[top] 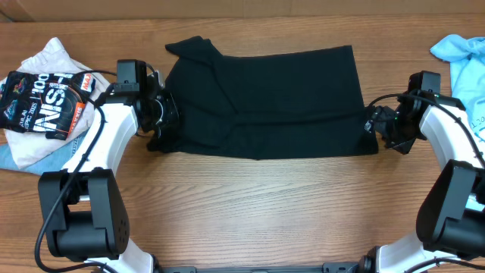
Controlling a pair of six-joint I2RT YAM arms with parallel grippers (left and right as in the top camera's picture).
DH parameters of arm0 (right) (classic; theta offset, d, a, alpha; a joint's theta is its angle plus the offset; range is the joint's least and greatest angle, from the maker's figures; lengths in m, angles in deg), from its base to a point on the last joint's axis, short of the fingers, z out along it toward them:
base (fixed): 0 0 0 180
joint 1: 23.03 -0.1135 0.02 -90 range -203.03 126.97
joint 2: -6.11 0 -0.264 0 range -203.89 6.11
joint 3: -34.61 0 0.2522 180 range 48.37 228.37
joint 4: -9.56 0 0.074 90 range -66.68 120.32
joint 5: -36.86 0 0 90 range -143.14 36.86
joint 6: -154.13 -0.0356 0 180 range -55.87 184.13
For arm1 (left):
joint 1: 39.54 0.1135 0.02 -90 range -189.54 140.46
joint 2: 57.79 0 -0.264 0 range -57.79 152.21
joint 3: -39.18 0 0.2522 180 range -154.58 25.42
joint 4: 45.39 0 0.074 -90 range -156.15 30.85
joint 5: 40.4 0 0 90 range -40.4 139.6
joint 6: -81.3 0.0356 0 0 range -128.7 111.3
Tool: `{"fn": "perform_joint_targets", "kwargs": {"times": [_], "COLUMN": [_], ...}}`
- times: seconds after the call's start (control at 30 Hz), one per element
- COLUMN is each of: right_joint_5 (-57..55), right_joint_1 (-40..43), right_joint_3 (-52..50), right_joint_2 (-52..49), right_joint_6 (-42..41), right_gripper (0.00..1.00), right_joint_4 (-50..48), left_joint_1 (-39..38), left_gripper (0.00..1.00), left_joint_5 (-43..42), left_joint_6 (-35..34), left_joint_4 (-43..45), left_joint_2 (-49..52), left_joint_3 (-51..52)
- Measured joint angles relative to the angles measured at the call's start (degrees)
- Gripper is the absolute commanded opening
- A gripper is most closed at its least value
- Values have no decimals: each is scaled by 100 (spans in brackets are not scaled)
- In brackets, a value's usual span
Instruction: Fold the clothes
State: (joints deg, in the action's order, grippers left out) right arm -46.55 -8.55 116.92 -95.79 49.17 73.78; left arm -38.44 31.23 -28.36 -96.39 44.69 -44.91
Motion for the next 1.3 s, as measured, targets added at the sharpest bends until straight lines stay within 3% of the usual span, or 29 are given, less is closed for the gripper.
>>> {"fn": "perform_joint_targets", "kwargs": {"times": [0.37,0.6,0.8,1.03,1.3], "right_joint_5": [-2,-2,-2,0,-2], "right_joint_1": [0,0,0,0,0], "right_joint_3": [0,0,0,0,0], "right_joint_2": [0,0,0,-83,-535], "right_joint_6": [0,-2,-2,0,-2], "right_gripper": [76,76,76,76,75], "right_joint_4": [144,398,494,420,243], "left_joint_1": [0,0,0,0,0], "left_gripper": [39,44,43,58,57], "left_joint_5": [942,1187,1250,1270,1436], "left_joint_6": [17,17,17,26,20], "left_joint_4": [-1012,-1019,-881,-697,-664], "left_joint_2": [0,0,22,380,752], "left_joint_3": [33,33,33,33,28]}}
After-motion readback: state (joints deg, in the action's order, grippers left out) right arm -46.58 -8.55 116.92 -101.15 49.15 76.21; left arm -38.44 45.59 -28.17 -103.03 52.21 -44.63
